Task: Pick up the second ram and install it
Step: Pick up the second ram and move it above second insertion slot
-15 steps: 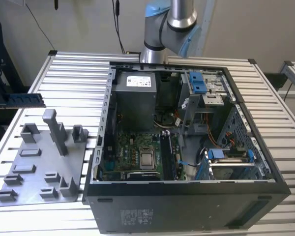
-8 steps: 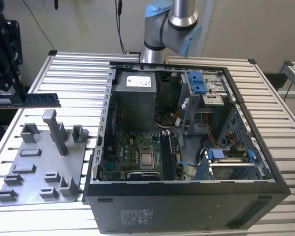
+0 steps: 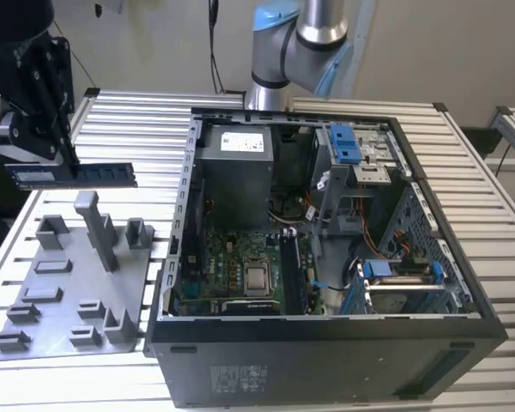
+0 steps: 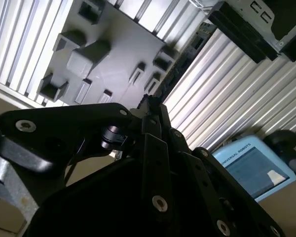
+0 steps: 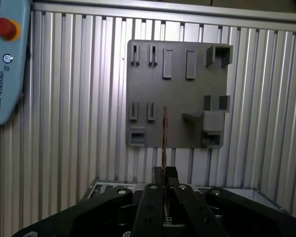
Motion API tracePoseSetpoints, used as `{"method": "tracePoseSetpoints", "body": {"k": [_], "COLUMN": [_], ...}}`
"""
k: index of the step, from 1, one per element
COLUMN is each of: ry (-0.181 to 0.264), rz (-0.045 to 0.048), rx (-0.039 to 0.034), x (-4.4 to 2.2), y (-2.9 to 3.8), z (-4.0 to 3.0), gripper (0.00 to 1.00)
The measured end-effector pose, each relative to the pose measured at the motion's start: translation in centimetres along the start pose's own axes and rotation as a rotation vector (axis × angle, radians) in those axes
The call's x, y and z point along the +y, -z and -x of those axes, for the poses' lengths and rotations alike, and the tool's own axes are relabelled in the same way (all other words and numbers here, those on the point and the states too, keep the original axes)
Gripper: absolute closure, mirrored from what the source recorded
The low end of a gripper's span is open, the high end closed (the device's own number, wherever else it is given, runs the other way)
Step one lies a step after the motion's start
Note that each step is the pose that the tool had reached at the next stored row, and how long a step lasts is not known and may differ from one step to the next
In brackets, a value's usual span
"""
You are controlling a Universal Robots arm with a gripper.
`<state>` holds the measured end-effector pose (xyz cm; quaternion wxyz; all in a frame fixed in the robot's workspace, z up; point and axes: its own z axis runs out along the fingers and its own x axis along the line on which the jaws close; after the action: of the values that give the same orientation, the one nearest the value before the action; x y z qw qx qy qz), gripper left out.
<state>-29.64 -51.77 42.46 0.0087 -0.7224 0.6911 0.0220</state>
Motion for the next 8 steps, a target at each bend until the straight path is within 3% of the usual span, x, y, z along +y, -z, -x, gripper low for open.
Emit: {"method": "tracePoseSetpoints", "body": {"k": [8], "ry": [0.000], "rz": [0.0000], "rx": [0.0000], "x": [-3.60], "y": [0.07], "z": [-0.15], "gripper": [0.86]}}
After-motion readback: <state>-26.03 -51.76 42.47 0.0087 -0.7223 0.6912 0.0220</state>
